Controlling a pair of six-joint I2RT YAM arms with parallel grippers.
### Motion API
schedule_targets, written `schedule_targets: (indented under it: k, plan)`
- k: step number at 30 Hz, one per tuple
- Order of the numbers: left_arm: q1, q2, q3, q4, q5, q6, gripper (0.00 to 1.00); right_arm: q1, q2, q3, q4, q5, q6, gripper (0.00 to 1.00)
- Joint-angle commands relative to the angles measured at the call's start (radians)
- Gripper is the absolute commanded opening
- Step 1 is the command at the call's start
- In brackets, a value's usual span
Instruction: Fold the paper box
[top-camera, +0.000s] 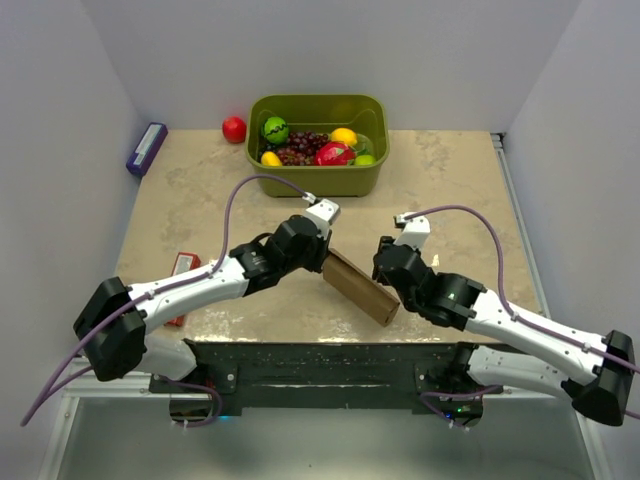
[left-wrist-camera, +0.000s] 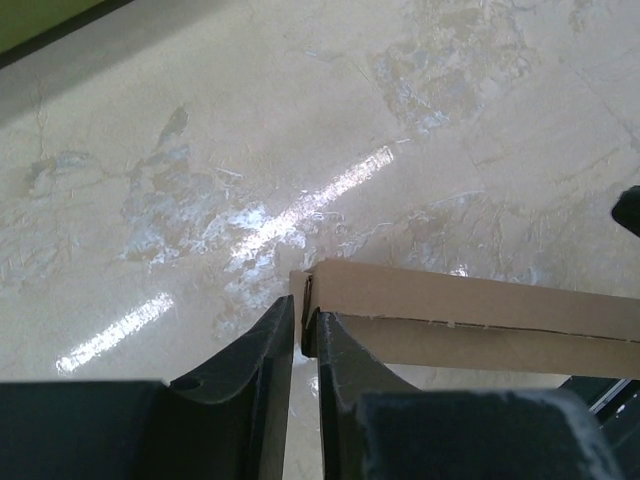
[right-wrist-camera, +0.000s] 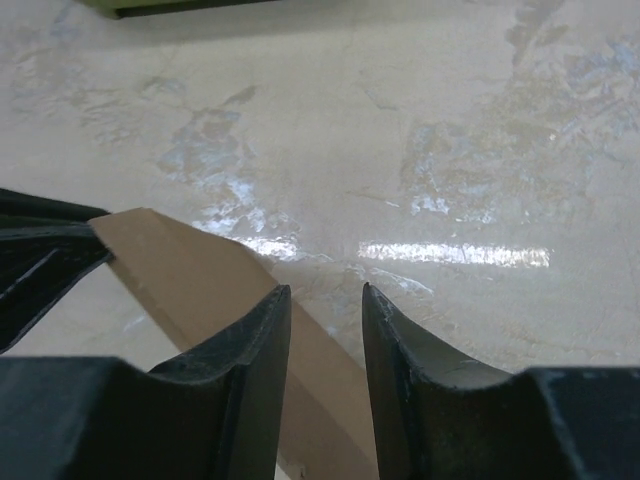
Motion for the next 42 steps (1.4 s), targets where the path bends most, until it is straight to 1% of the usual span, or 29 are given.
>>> schedule_targets:
  k: [1, 2, 7, 15, 22, 26, 31, 42]
  plan:
    - [-0.012, 0.037, -0.024, -0.07, 0.054, 0.028, 0.18, 0.005, -0.049, 0.044, 0.051, -0.104, -0.186, 0.33]
    - [-0.012, 0.04, -0.021, -0.068, 0.056, 0.03, 0.18, 0.005, -0.051, 0.049, 0.055, -0.142, -0.215, 0.32]
    - [-0.012, 0.047, -0.021, -0.067, 0.058, 0.03, 0.16, 0.017, -0.056, 0.069, 0.044, -0.191, -0.286, 0.27]
    - [-0.013, 0.054, -0.016, -0.068, 0.059, 0.031, 0.15, 0.063, -0.046, 0.06, 0.051, -0.217, -0.338, 0.31]
    - [-0.015, 0.054, -0.016, -0.067, 0.058, 0.027, 0.15, 0.106, 0.006, 0.064, 0.035, -0.151, -0.351, 0.34]
    - [-0.016, 0.054, -0.016, -0.067, 0.058, 0.025, 0.15, 0.112, 0.016, 0.049, 0.055, -0.145, -0.358, 0.34]
    - [-0.019, 0.053, -0.015, -0.067, 0.058, 0.022, 0.14, 0.134, 0.041, 0.038, 0.054, -0.116, -0.355, 0.29]
    - [-0.022, 0.045, -0.016, -0.068, 0.051, 0.015, 0.14, 0.152, 0.075, 0.017, 0.055, -0.085, -0.342, 0.24]
